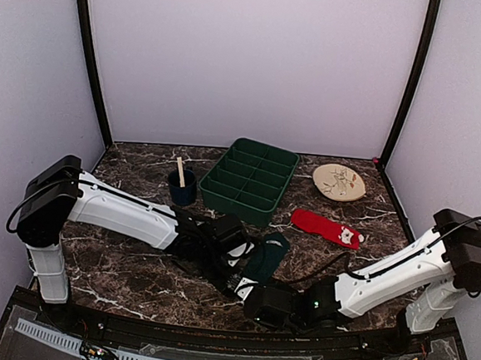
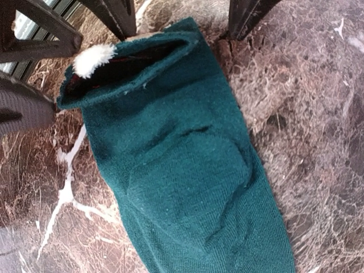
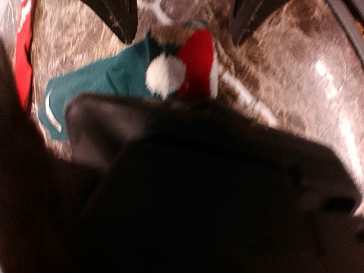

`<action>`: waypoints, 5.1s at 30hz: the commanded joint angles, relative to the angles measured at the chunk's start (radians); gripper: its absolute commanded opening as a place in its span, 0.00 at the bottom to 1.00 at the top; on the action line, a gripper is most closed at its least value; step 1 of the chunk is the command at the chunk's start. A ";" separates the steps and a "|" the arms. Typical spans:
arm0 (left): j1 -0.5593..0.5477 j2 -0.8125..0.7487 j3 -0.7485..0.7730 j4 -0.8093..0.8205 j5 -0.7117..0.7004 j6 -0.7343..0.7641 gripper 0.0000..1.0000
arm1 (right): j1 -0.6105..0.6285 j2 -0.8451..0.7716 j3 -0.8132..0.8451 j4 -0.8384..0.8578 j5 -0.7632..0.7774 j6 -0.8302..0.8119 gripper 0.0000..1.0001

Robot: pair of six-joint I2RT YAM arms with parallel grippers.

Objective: Roll the socks
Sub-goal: Roll the sock at the center of the board.

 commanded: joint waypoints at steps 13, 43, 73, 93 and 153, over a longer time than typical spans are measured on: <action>0.031 0.116 -0.109 -0.135 0.119 -0.007 0.57 | -0.078 0.058 -0.029 0.089 -0.126 -0.039 0.44; 0.129 -0.012 -0.256 -0.022 0.093 -0.093 0.69 | -0.283 0.033 -0.030 -0.010 -0.653 0.134 0.07; -0.047 -0.289 -0.438 0.290 -0.240 -0.029 0.58 | -0.576 0.053 -0.043 0.032 -1.351 0.266 0.02; -0.137 -0.428 -0.588 0.710 -0.002 0.527 0.59 | -0.605 0.143 0.084 -0.076 -1.489 0.267 0.00; -0.158 -0.071 -0.399 0.767 -0.125 0.989 0.14 | -0.641 0.196 0.165 -0.277 -1.567 0.119 0.00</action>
